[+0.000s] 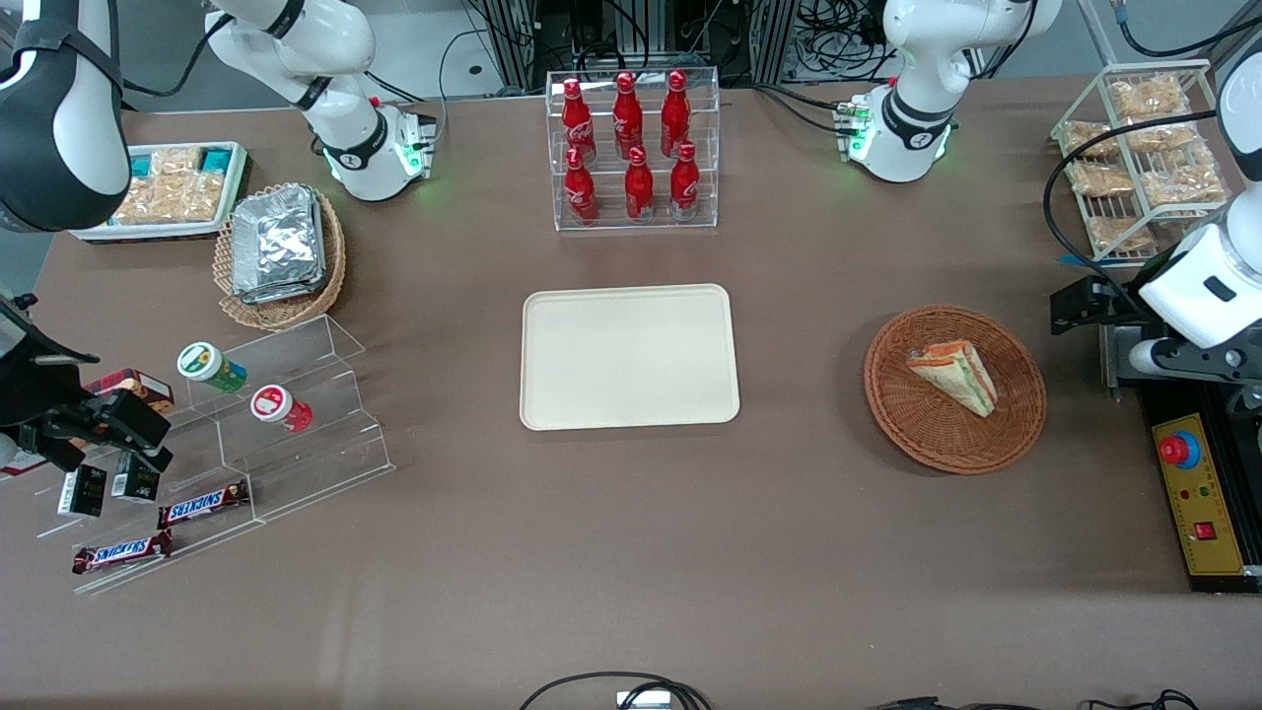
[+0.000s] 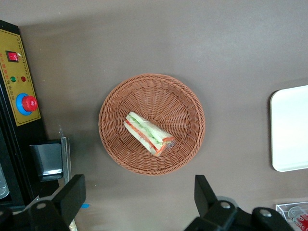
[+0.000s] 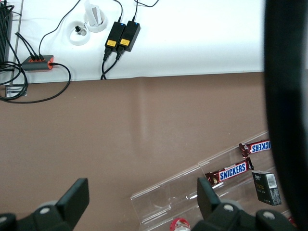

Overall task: Place sandwich from basket to tray
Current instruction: 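Move the left gripper over the sandwich in the wicker basket and lower it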

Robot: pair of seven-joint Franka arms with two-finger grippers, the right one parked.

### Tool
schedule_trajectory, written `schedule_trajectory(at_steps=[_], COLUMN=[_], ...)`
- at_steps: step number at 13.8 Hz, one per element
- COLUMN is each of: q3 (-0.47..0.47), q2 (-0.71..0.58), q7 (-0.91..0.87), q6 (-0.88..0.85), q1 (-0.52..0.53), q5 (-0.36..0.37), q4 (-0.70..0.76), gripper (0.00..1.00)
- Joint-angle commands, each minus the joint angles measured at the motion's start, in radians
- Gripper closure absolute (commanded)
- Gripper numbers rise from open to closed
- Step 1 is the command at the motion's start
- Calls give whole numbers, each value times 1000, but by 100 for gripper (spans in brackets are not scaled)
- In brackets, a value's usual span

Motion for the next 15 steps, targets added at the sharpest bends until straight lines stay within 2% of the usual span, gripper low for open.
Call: schedule_trajectory(at_steps=[1,5,7,9,12,15], q3=[1,1,1,-3,1,1], q2=[11,17,14,-19,-105,-136], q7=[16,-4,-88,-143,-217,-364], q6=[-3,-4,8,78,268,440], q1=[2,-4,-7,-9,0,0], q5=[1,10,22,36,24,24], q4=[21,21,-20,-135,-391,-574], gripper=[0,0,0,0,0,0])
